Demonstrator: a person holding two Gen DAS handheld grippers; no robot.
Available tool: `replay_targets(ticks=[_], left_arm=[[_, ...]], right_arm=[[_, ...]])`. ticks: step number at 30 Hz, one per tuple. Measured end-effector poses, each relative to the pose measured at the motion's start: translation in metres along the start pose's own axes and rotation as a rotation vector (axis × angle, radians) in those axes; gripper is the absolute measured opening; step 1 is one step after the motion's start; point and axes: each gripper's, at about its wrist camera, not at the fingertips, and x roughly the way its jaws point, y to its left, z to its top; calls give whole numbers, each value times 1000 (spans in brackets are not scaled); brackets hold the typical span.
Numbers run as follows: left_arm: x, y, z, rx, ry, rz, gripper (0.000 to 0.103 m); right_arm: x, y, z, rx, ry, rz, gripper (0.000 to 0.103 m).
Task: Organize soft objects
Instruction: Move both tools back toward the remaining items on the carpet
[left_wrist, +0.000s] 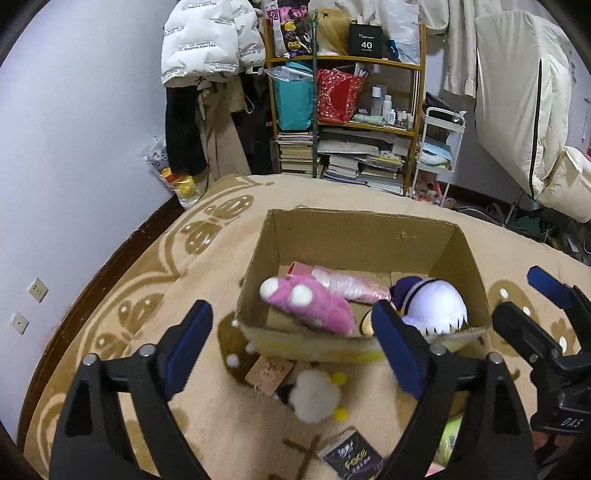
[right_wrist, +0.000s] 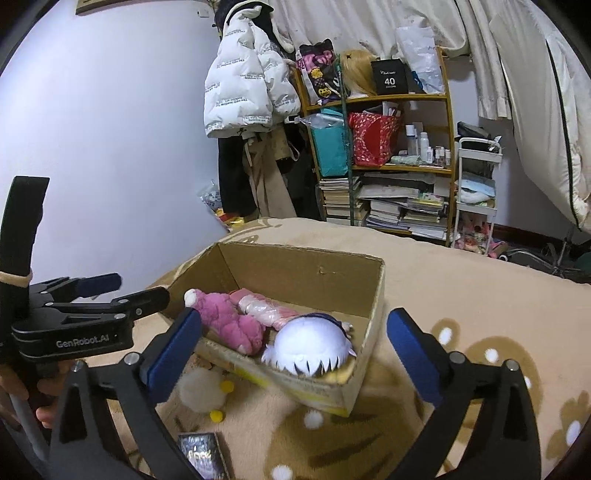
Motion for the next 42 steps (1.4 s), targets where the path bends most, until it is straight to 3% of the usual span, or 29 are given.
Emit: replay_targets(ticks=[4,10,13,26,42], left_arm=[[-17,4,-7,-13,8,9,96],[-40,7,-21,-27,24,20,97],[-51,8,-29,-41,41,35,97],[-85,19,-54,-43,96,27,97],[-50,28,-77,-85,248,0,97]], right_arm=[[-18,4,-6,-5,7,-14,103],[-42,15,-13,-25,32,-29,103],[-58,19,-17,-17,-2,-75,103],[-93,33,-34,8,36,-48,103],[-67,34,-65,48,226,-17,103]])
